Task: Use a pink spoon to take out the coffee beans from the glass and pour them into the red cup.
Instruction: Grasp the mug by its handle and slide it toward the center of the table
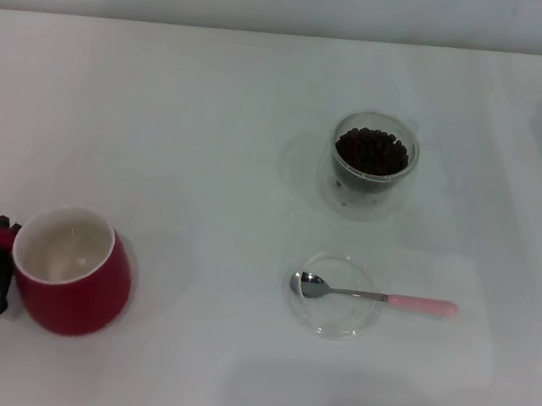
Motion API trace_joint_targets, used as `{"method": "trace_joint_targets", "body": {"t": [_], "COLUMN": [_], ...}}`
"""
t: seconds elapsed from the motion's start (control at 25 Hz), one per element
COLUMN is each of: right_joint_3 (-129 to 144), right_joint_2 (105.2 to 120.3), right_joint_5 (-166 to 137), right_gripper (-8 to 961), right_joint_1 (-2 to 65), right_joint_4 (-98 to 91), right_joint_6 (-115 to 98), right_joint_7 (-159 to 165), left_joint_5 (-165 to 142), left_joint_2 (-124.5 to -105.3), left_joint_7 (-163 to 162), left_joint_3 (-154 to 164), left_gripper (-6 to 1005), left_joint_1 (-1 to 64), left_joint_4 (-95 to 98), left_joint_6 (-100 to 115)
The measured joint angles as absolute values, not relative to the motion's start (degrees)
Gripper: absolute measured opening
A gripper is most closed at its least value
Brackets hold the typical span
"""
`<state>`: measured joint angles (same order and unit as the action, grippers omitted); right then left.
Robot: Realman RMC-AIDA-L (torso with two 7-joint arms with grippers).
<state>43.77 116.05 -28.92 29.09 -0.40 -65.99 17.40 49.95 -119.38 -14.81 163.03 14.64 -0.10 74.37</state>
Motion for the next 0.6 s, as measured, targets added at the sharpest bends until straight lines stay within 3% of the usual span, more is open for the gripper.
{"method": "trace_joint_targets", "body": {"t": [0.16, 0.6], "right_joint_3": [43.99, 44.02], "right_joint_2": [116.02, 115.8], "right_joint_5": [-28.92, -28.92], "right_gripper": [828, 829], "right_joint_1": [29.09, 28.79], "right_joint_4": [-0.4, -0.68], "right_joint_6": [-66.0, -65.96], "right_joint_7": [17.4, 17.09], "left_joint_5": [50.12, 50.87], "left_joint_2": [-119.44, -119.54], "left_joint_7": [-12.8, -7.86], "left_joint_3": [163.04, 163.04], "left_gripper": [97, 98], "left_joint_1": [14.42, 16.03], "left_joint_4": [0.97, 5.56], "left_joint_6": [74.14, 71.1]}}
